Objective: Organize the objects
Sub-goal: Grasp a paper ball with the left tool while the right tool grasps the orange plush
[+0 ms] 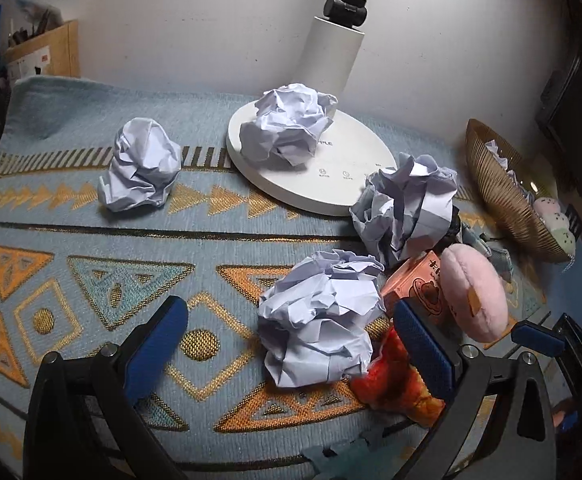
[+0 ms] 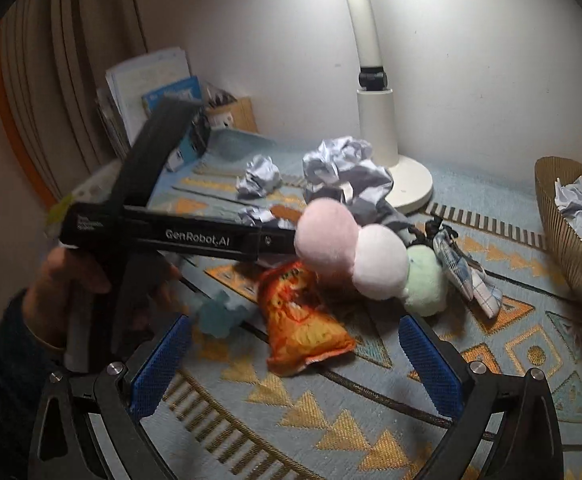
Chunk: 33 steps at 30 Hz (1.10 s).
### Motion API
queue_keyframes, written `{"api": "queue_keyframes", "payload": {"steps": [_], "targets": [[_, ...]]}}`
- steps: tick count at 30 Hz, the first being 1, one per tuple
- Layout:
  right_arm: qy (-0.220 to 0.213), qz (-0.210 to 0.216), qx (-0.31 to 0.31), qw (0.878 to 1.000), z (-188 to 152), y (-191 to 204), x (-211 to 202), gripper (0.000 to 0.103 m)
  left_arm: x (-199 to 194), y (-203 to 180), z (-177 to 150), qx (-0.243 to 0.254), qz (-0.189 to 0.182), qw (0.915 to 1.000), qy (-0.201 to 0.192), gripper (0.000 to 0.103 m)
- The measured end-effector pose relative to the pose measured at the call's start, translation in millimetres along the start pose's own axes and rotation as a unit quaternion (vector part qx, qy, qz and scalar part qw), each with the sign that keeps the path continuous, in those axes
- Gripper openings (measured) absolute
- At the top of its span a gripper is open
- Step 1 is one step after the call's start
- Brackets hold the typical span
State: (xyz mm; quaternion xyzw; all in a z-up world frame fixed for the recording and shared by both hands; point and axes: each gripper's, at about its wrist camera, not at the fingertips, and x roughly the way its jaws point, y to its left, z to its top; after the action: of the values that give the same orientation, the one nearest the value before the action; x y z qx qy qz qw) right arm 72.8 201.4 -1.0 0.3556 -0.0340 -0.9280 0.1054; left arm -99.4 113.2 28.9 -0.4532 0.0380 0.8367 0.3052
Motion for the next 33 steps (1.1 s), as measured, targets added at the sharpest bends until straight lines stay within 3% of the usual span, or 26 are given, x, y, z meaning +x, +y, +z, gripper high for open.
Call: {"api": "queue_keyframes", "payload": {"steps": [4,8,12,18,19,20,21,23,25,27,30,33], "targets": [[0.043,-0.021,-0.013,0.999,-2.5,6.2,19.8,0.103,2.4,-10.2,-4.3,0.032,0.031,0.9989,-0.011,0.103],[0.095,-0.066,0.025,0.993,-4.7,-12.7,39.9,0.103,5.0,-18.2,-5.5,0.044,0.055,0.9975,-0.005,0.103],[0.106,-0.100,-0.004,0.989,-1.7,-2.2,43.8,0.103,6.8,-21.5,-5.1,0.051,0.067,0.9965,0.000,0.103],[0.102,-0.110,0.012,0.989,9.7,6.2,57.3,0.103,6.9,-24.6,-4.9,0.053,0.079,0.9955,0.004,0.102],[0.098,-0.109,0.011,0.989,9.0,8.1,55.5,0.096,5.2,-23.9,-5.0,0.048,0.080,0.9957,0.001,0.100],[0.084,-0.098,0.002,0.992,8.7,10.8,48.2,0.057,0.0,-20.9,-5.2,0.035,0.093,0.9950,-0.012,0.071],[0.070,-0.105,-0.003,0.992,7.6,12.5,40.1,0.040,-6.2,-17.7,-3.7,0.010,0.108,0.9935,-0.035,0.046],[0.068,-0.111,-0.006,0.991,5.2,13.1,32.8,0.038,-22.4,-0.1,-4.4,-0.048,0.069,0.9938,-0.073,0.046],[0.063,-0.115,-0.006,0.991,3.9,12.2,26.3,0.038,-32.0,17.3,-5.3,-0.093,0.022,0.9917,-0.085,0.046],[0.057,-0.104,-0.003,0.993,0.6,9.9,16.8,0.038,-40.2,26.4,-7.2,-0.116,0.025,0.9877,-0.103,0.046],[0.028,-0.076,0.005,0.997,1.6,6.2,0.5,0.037,-53.8,22.3,-7.5,-0.094,0.048,0.9845,-0.140,0.046],[-0.021,-0.036,0.015,0.999,3.4,5.2,-24.6,0.037,-69.1,9.5,-8.1,-0.048,0.043,0.9813,-0.181,0.046]]}}
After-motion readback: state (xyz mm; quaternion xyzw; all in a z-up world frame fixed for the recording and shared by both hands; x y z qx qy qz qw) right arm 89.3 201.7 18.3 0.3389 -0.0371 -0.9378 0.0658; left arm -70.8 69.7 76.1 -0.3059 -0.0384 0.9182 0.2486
